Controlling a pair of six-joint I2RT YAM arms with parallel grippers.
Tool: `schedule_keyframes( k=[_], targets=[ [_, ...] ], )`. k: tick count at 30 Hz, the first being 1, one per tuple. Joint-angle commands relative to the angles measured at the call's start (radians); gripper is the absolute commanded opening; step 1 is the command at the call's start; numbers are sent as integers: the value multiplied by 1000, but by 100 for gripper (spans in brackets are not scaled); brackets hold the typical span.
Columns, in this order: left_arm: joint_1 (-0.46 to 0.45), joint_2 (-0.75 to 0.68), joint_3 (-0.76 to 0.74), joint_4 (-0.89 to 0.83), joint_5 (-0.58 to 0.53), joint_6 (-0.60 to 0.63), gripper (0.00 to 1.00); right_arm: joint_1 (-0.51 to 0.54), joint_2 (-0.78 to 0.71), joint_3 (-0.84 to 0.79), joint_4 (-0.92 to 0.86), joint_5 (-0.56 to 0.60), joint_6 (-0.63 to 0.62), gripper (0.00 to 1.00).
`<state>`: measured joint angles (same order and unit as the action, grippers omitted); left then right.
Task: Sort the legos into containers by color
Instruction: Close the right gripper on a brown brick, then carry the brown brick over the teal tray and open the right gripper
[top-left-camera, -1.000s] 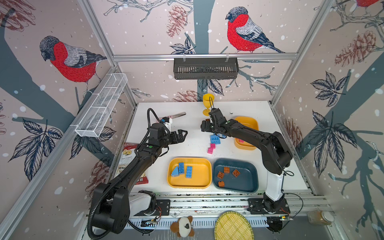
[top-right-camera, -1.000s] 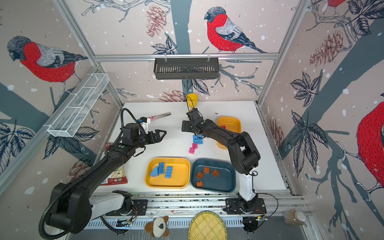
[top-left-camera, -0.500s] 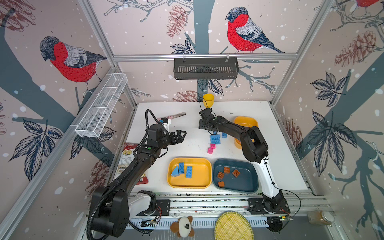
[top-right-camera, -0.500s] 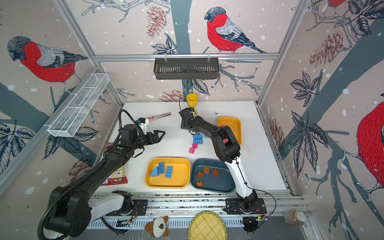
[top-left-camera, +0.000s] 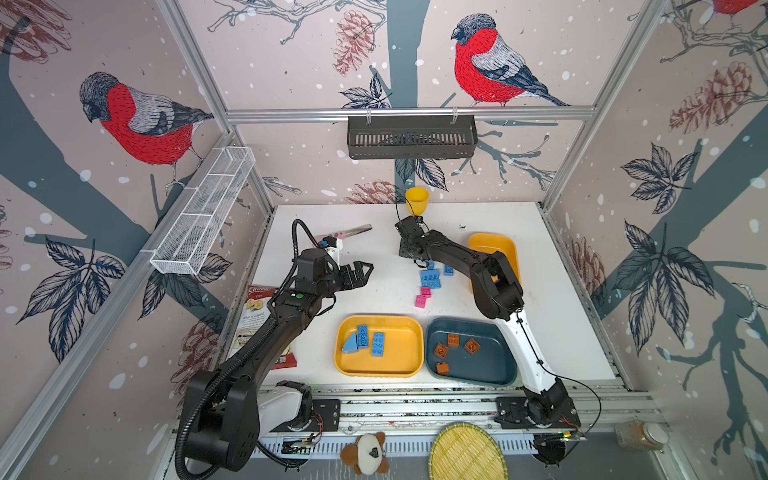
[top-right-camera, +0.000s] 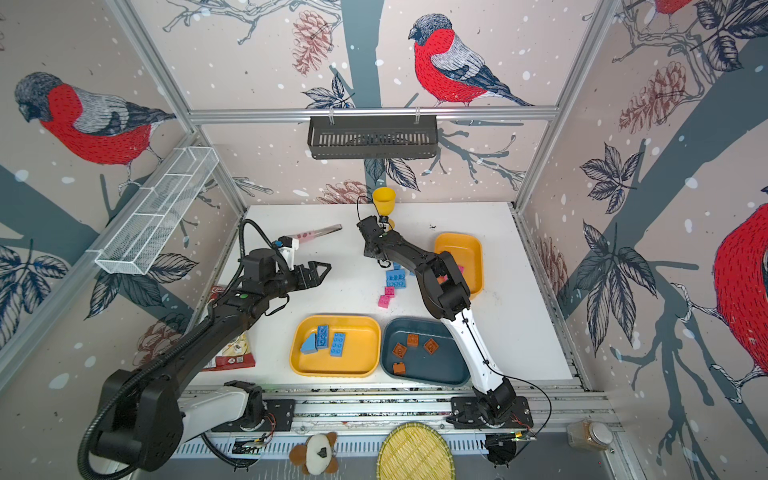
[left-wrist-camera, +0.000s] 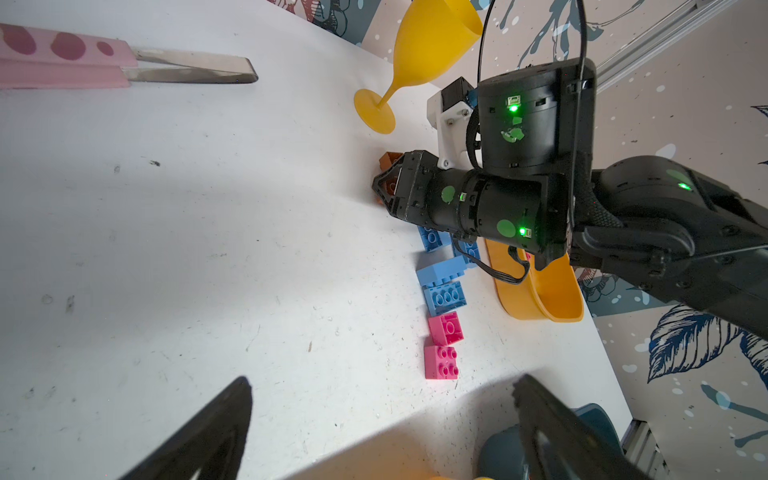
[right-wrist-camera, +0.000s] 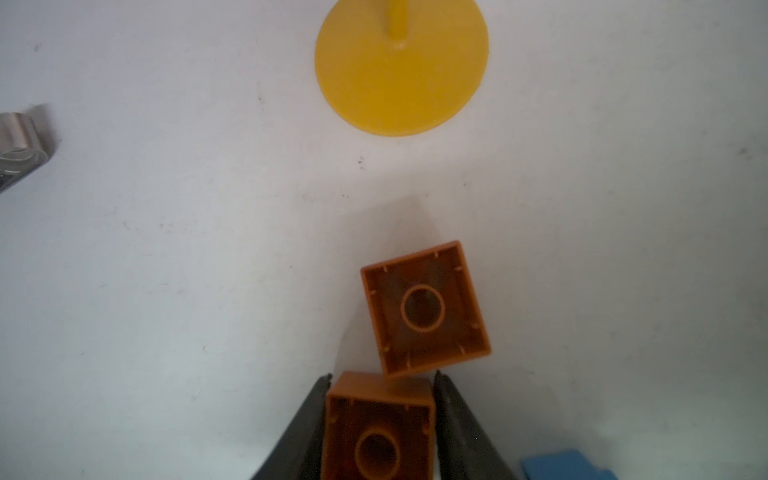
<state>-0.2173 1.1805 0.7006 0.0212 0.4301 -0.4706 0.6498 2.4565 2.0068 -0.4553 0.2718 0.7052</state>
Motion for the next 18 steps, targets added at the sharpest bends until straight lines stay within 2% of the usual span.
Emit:
schedule_keyframes(
  k=[1,3,7,18],
  targets=[
    [2,5,14,37,14,10,97,4,3,17,-33,32,-17,33],
    [3,6,16,38,15,13,97,5,-13,15,-38,33,-29,28],
    [3,15,19,45,25,13,97,10,-97,-43,-29,20,-60,26],
    [3,84,42,114,111,1,97,58,-581,-517,35,-102,-125,25]
  ],
)
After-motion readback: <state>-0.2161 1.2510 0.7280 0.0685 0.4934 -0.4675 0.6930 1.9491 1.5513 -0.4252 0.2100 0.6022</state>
